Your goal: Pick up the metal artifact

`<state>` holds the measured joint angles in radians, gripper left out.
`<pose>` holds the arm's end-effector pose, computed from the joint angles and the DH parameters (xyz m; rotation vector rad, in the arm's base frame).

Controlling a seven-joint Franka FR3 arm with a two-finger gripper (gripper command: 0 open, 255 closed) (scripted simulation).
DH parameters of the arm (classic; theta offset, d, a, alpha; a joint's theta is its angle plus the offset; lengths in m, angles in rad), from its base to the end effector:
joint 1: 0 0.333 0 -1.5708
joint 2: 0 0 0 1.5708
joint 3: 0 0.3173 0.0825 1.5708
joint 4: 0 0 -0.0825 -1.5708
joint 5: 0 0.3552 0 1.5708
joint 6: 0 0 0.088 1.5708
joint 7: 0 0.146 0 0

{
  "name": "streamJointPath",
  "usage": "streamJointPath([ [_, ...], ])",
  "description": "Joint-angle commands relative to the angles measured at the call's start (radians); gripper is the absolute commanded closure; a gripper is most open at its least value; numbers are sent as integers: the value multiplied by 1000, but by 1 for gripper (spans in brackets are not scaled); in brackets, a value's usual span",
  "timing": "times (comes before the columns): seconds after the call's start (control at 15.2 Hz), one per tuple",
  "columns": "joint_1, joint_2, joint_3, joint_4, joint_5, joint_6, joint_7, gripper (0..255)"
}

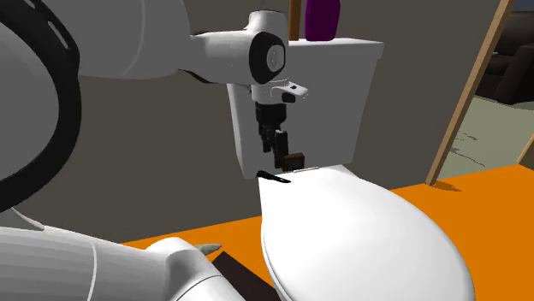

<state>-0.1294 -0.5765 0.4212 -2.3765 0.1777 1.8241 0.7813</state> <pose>0.3374 0.1353 0.4784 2.9520 -0.9114 0.0241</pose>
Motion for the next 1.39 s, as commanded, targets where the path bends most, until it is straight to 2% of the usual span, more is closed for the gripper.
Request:
streamJointPath([
  [0.0, -30, 69, 58, 19, 15, 39, 138, 0],
  [0.33, -113, 276, 184, 94, -1, 137, 464, 0],
  [0.66, -170, 498, 261, 186, -84, 221, 780, 0],
  [1.25, -165, 561, 267, 132, -124, 324, 809, 0],
  [1.32, -166, 558, 266, 132, -122, 323, 806, 255],
])
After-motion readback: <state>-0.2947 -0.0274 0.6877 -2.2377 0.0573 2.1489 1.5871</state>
